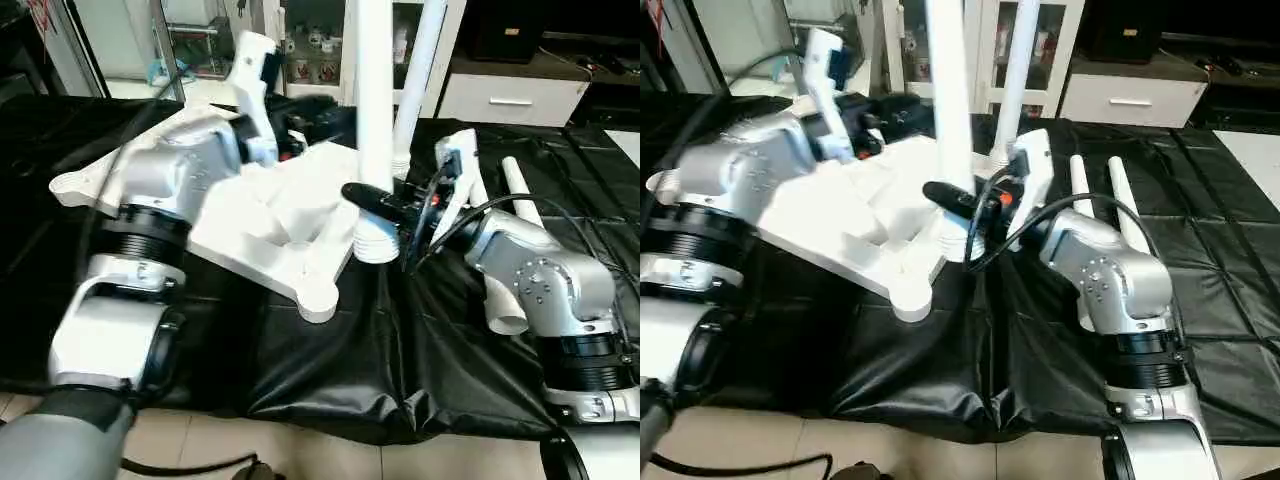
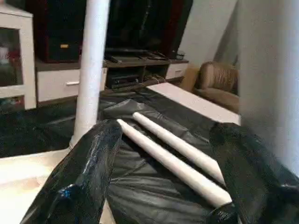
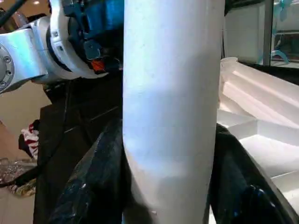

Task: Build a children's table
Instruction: Pick table leg

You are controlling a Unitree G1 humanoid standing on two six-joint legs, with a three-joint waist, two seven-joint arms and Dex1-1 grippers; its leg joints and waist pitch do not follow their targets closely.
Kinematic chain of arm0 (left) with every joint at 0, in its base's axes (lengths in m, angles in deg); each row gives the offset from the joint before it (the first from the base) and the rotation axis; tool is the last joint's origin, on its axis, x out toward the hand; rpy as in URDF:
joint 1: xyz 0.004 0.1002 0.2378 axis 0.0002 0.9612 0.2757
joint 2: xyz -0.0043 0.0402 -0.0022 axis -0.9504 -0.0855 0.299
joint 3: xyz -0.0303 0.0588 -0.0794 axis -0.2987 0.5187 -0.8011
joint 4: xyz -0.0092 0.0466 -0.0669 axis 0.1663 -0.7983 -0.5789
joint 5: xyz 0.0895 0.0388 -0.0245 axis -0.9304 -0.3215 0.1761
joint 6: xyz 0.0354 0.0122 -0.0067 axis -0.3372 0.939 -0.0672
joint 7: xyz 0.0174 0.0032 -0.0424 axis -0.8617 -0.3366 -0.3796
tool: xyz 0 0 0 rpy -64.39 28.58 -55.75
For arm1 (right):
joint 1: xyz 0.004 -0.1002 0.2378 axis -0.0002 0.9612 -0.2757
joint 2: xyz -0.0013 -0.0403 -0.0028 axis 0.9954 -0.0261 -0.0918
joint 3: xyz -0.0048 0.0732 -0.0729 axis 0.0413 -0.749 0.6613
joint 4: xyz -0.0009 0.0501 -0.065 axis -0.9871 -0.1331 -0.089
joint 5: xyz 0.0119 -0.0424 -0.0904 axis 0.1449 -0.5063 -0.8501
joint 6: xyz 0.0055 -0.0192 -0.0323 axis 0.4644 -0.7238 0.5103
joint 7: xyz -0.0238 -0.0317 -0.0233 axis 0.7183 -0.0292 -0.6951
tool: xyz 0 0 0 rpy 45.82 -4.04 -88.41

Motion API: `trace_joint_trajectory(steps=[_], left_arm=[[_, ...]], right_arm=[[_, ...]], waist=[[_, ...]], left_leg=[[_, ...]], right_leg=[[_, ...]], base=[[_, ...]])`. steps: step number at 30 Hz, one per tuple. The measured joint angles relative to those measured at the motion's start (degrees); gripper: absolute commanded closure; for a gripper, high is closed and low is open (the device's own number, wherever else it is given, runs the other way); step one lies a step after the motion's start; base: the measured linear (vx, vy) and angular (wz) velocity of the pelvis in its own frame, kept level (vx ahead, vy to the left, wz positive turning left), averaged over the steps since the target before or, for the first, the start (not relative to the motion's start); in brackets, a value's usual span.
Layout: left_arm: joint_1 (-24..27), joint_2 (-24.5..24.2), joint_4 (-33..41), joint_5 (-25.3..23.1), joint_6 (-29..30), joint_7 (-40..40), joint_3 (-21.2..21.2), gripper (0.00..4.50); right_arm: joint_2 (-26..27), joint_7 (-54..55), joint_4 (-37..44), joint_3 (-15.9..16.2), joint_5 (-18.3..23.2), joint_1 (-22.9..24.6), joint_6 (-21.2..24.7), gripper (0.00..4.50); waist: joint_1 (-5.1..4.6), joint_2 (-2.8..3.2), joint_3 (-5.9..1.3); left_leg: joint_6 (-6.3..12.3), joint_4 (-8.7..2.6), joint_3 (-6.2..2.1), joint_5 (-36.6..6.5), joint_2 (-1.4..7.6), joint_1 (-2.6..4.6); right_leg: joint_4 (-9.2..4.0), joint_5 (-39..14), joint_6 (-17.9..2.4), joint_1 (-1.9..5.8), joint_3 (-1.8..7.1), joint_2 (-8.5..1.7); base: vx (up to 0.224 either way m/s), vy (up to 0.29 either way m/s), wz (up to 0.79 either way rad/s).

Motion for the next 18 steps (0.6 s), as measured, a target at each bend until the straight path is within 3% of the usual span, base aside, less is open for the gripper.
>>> trace_joint_trajectory(steps=[6,11,14,18], left_arm=[[1.1,0.1,9.9,4.4,5.8,3.2,-0.7,0.95],[1.2,1.5,15.2,6.7,7.1,6.2,-0.4,0.95],[1.2,2.3,16.1,6.7,7.0,6.1,1.0,0.95],[1.2,2.0,15.7,4.5,4.8,5.5,1.7,0.95]], right_arm=[[-0.2,-1.4,2.4,1.4,-0.7,0.1,-2.5,2.64],[-0.7,-0.9,0.2,2.1,-3.1,0.6,-1.9,2.65],[-0.6,-0.8,-0.8,3.9,-3.9,0.8,-1.8,2.65],[-1.0,-0.7,-0.7,3.9,-4.5,0.8,-1.8,2.65]], waist=[[-0.01,0.00,0.00],[0.27,0.00,0.00],[-0.02,0.06,0.04],[-0.22,0.08,0.04]], left_leg=[[0.10,0.00,0.00,0.0,0.00,-0.05],[0.09,0.05,0.01,0.0,0.00,-0.01],[0.08,0.08,0.02,0.0,0.00,-0.01],[0.08,0.07,0.02,0.0,0.00,-0.01]], right_leg=[[0.01,0.0,0.0,-0.06,0.00,0.00],[0.00,0.0,-0.1,0.01,0.01,-0.02],[0.01,0.1,-0.1,0.00,0.02,-0.02],[0.01,0.1,-0.1,-0.01,0.01,-0.01]], base=[[0.000,0.000,0.00],[0.000,0.000,0.00],[0.000,0.000,0.00],[0.000,0.000,0.00]])
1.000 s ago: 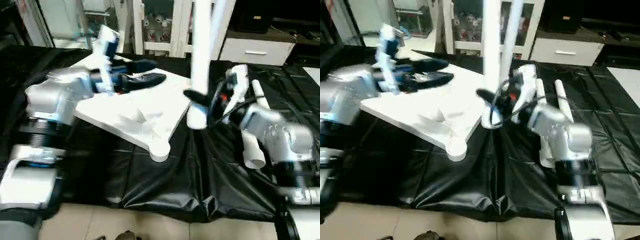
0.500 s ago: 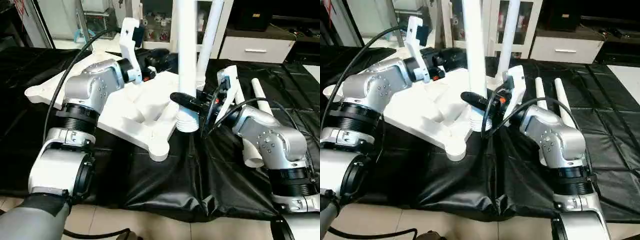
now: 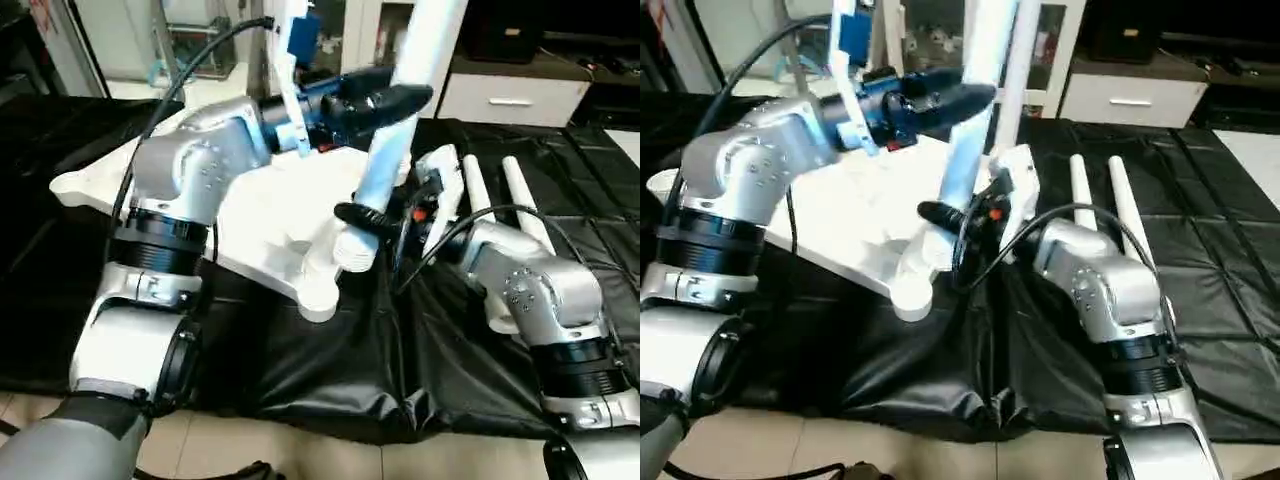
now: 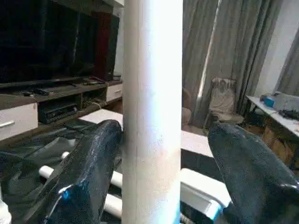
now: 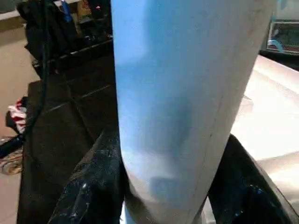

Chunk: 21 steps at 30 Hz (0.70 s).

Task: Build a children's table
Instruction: Pick table leg

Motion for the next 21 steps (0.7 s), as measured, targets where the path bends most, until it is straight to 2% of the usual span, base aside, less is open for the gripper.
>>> trace_joint_trajectory(steps=[2,4,6,8,12,14,16,18,21], left_arm=[[0.0,-0.9,-1.5,-2.6,-3.0,-0.9,0.6,0.95],[0.0,-4.6,-4.1,-7.7,-10.5,-0.6,2.9,0.95],[0.0,-8.4,-6.6,-11.1,-14.0,-0.6,2.8,0.95],[0.0,-10.9,-7.9,-12.6,-15.3,0.7,2.8,0.95],[2.7,-16.1,-4.8,-11.2,-14.3,11.1,3.4,0.95],[4.7,-18.7,-4.1,-12.5,-15.4,15.6,6.2,0.95],[6.3,-19.2,-6.0,-16.2,-18.6,17.1,10.0,0.95],[6.8,-18.4,-11.8,-22.6,-24.2,15.7,15.3,0.95],[6.9,-15.4,-18.4,-27.9,-28.5,10.0,17.7,0.95]], right_arm=[[-0.2,0.0,0.0,0.1,-0.4,0.0,0.0,2.65],[-1.1,0.4,0.0,0.3,-1.5,1.0,-0.1,2.65],[-2.1,0.4,0.0,0.2,-2.4,2.7,-0.3,2.65],[-2.5,0.5,-0.1,0.1,-2.9,2.9,-0.8,2.66],[-3.0,1.0,0.1,-0.5,-3.1,4.2,-1.8,2.66],[-3.3,1.0,0.2,-0.7,-3.1,5.5,-1.8,2.66],[-3.5,1.0,0.3,-0.8,-3.1,6.5,-1.8,2.66],[-3.3,1.0,1.1,-0.8,-3.1,6.7,-1.8,2.66],[-3.3,0.9,2.4,-0.9,-3.1,6.8,-1.8,2.66]], waist=[[-0.04,0.02,-0.01],[-0.08,0.01,-0.01],[-0.03,0.02,0.00],[-0.04,0.03,0.01],[0.23,0.04,0.01],[0.25,0.07,0.01],[0.33,0.10,0.03],[0.18,0.25,0.07],[0.11,0.29,0.09]], left_leg=[[0.00,0.00,0.00,0.0,0.00,0.00],[0.00,-0.01,0.00,0.0,0.01,0.00],[0.00,-0.01,0.00,0.0,0.00,-0.03],[-0.01,-0.01,0.00,0.0,0.00,-0.08],[-0.01,-0.02,0.01,0.0,0.00,-0.08],[-0.01,-0.01,0.02,0.0,0.00,-0.06],[-0.05,-0.01,0.02,0.0,0.00,-0.05],[-0.09,-0.01,0.03,0.0,0.01,0.12],[-0.13,-0.01,0.03,0.1,0.04,0.10]], right_leg=[[0.00,0.0,0.0,-0.01,0.00,0.00],[-0.03,0.0,0.0,0.00,0.00,0.01],[-0.03,0.0,0.0,-0.03,0.00,0.01],[-0.04,0.0,0.0,-0.06,0.00,0.01],[-0.06,0.0,0.0,-0.06,0.01,0.01],[-0.06,0.0,0.0,-0.05,0.01,0.01],[-0.04,0.0,0.0,-0.04,0.02,0.00],[-0.04,0.1,0.1,0.10,0.04,-0.01],[-0.03,0.1,0.1,0.10,0.02,-0.02]], base=[[0.000,0.000,0.00],[0.000,0.000,0.00],[0.000,0.000,0.00],[0.000,0.000,0.00],[0.000,0.000,0.00],[0.000,0.000,0.00],[0.000,0.000,0.00],[0.000,0.000,0.00],[0.000,0.000,0.00]])
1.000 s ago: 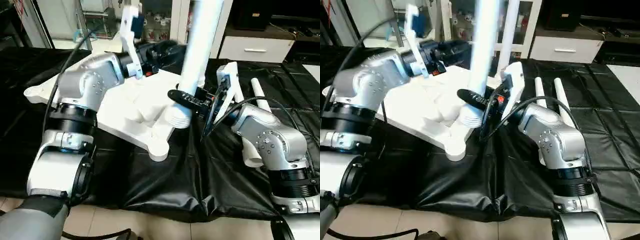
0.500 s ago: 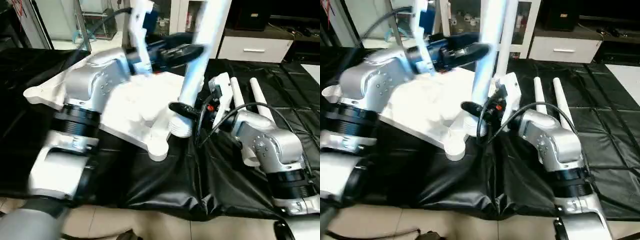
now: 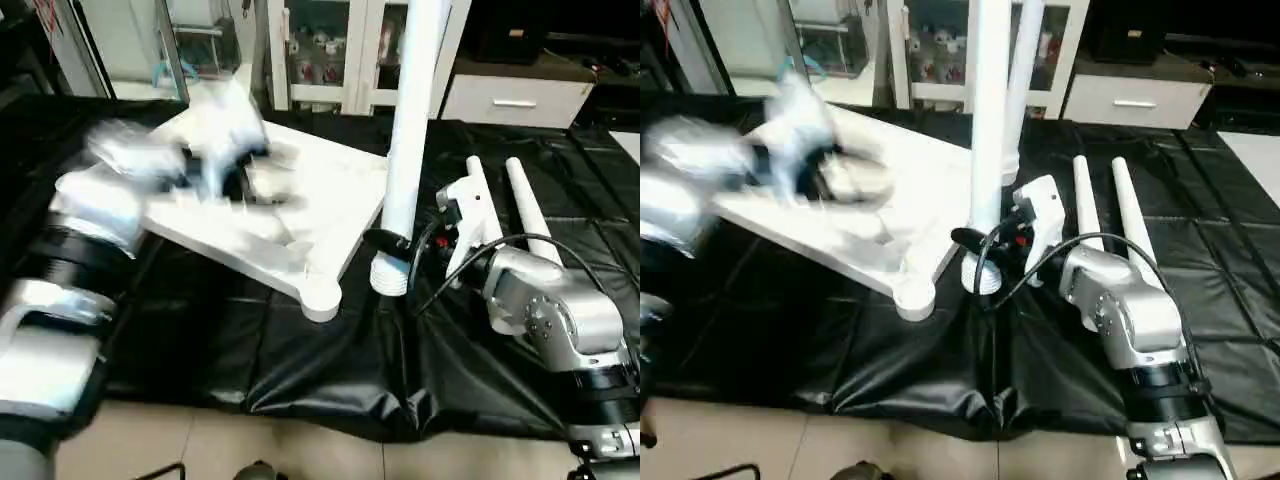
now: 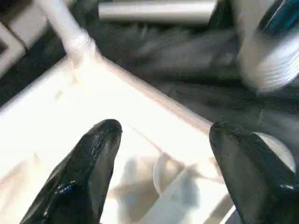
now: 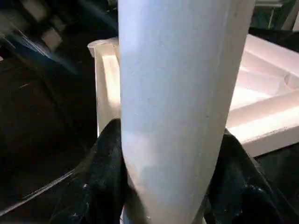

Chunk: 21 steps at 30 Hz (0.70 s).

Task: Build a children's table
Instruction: Pick table leg

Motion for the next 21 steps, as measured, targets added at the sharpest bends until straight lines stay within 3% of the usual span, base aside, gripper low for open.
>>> trace_joint_trajectory(steps=[5,8,12,21], left_arm=[[-2.4,4.4,-3.2,-1.2,-1.8,-6.8,-0.9,0.95],[-2.6,2.4,-4.3,-4.1,-6.0,-3.7,2.4,0.95],[-1.9,-2.3,-9.7,-9.3,-9.1,6.5,7.9,0.95],[-3.8,-3.1,-18.4,-17.2,-16.7,4.9,12.1,0.95]], right_arm=[[0.3,-0.6,1.8,0.8,0.1,0.3,0.0,2.66],[-0.3,-1.8,3.7,1.2,0.2,0.7,0.0,2.66],[-2.6,-4.3,4.6,2.0,0.2,3.1,0.0,2.66],[-3.7,-7.1,8.0,4.1,0.4,4.4,0.5,2.66]], waist=[[0.10,0.13,0.03],[-0.33,0.41,-0.06],[-0.48,0.45,-0.03],[0.40,0.46,-0.02]], left_leg=[[0.05,0.00,0.00,0.0,0.01,-0.11],[0.10,-0.01,0.01,-0.1,0.01,-0.09],[0.05,-0.05,0.02,0.0,0.07,-0.06],[0.05,-0.04,0.09,0.0,0.06,-0.04]], right_leg=[[-0.03,0.0,0.0,-0.06,-0.04,0.00],[-0.05,0.0,0.0,-0.07,-0.02,0.00],[-0.02,0.0,0.0,-0.09,-0.03,0.03],[-0.06,0.0,0.0,-0.02,-0.02,-0.03]], base=[[0.000,0.000,0.00],[0.000,0.000,0.00],[0.000,0.000,0.00],[0.000,0.000,0.00]])
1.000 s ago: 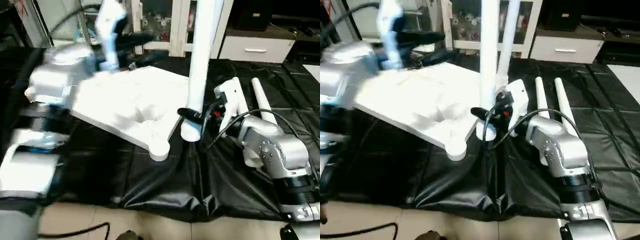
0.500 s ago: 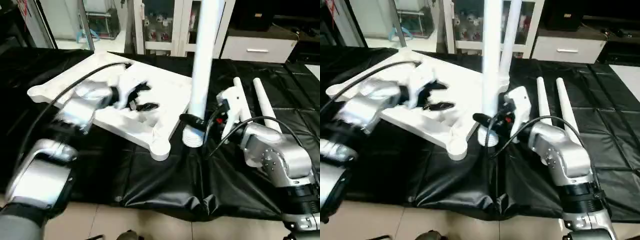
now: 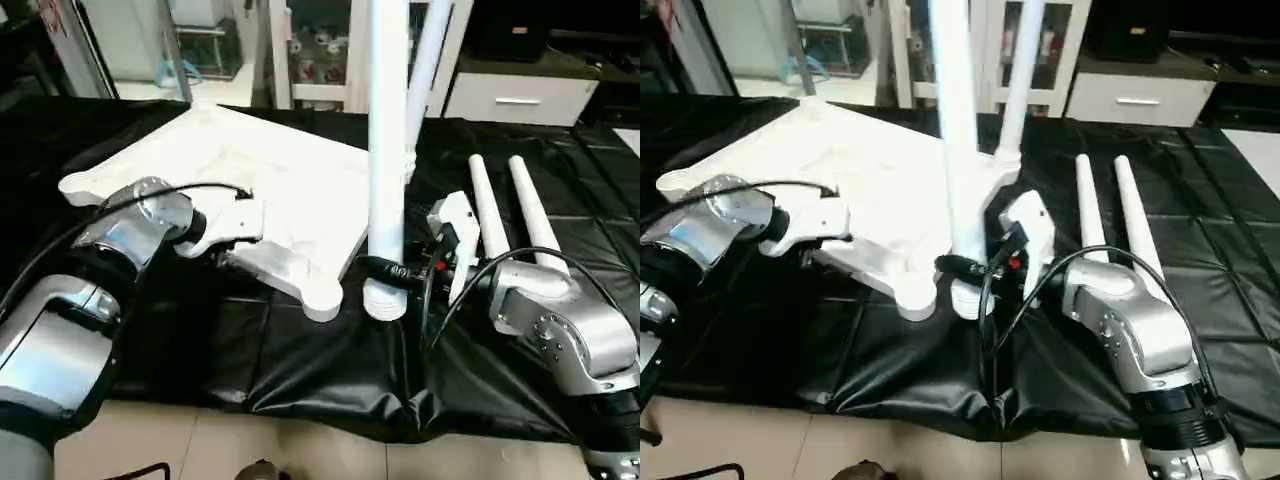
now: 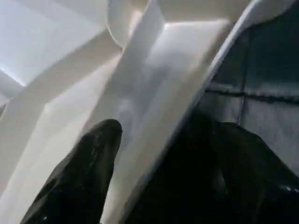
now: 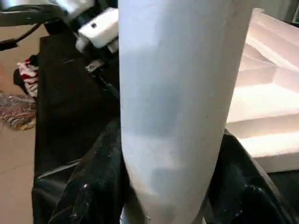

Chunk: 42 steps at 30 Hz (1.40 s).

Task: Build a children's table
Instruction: Pick table leg, then rotate table base

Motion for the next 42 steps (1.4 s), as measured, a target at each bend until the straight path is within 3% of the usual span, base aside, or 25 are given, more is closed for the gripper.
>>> trace_joint_trajectory(steps=[7,8,17,28,34,42], left_arm=[[-0.6,4.8,-6.2,-3.9,-4.4,-7.6,0.6,0.95],[-0.7,5.1,-7.2,-4.2,-4.6,-8.3,0.6,1.23],[-1.0,5.5,-12.0,-6.9,-4.9,-7.4,1.1,1.74],[-1.5,7.9,-13.5,-7.1,-5.1,-6.3,0.2,2.74],[-2.4,8.2,-13.7,-7.1,-0.9,-3.5,-0.6,3.34],[-2.6,9.9,-13.6,-5.1,8.6,-1.0,-4.3,3.58]], right_arm=[[-0.3,-0.1,0.0,1.1,-0.4,0.7,0.0,2.66],[-0.3,-0.1,0.1,1.1,-0.4,0.9,0.0,2.66],[-0.7,0.1,0.5,1.1,-0.5,2.1,0.0,2.66],[-2.1,0.5,1.3,2.4,-3.0,4.1,-1.2,2.66],[-0.8,4.5,0.3,1.6,-4.9,4.1,-2.9,2.66],[-0.1,6.4,-0.1,0.7,-5.4,4.1,-3.2,2.66]], waist=[[-0.21,0.07,0.00],[-0.21,0.10,0.01],[-0.15,0.85,-0.02],[-0.27,2.06,-0.09],[-0.55,2.44,-0.10],[-1.12,2.72,-0.23]], left_leg=[[-0.01,0.00,0.00,0.0,0.00,0.01],[-0.01,0.00,0.00,0.0,0.00,0.01],[-0.01,0.00,-0.01,0.0,0.00,0.01],[0.01,0.00,-0.01,0.0,0.00,0.03],[0.02,0.00,0.00,0.0,0.00,0.03],[0.10,0.00,0.06,-0.1,0.00,0.05]], right_leg=[[0.02,0.0,0.0,0.00,-0.01,0.00],[0.03,0.0,0.0,0.00,-0.01,0.00],[0.02,0.0,0.0,0.00,-0.02,0.00],[0.00,0.0,0.0,0.02,0.00,0.00],[-0.02,0.0,0.0,0.01,0.03,0.00],[-0.05,0.0,0.0,0.01,0.07,0.00]], base=[[0.000,0.000,0.00],[0.000,0.000,0.00],[0.000,0.000,0.00],[0.000,0.000,0.00],[0.000,0.000,0.00],[0.000,0.000,0.00]])
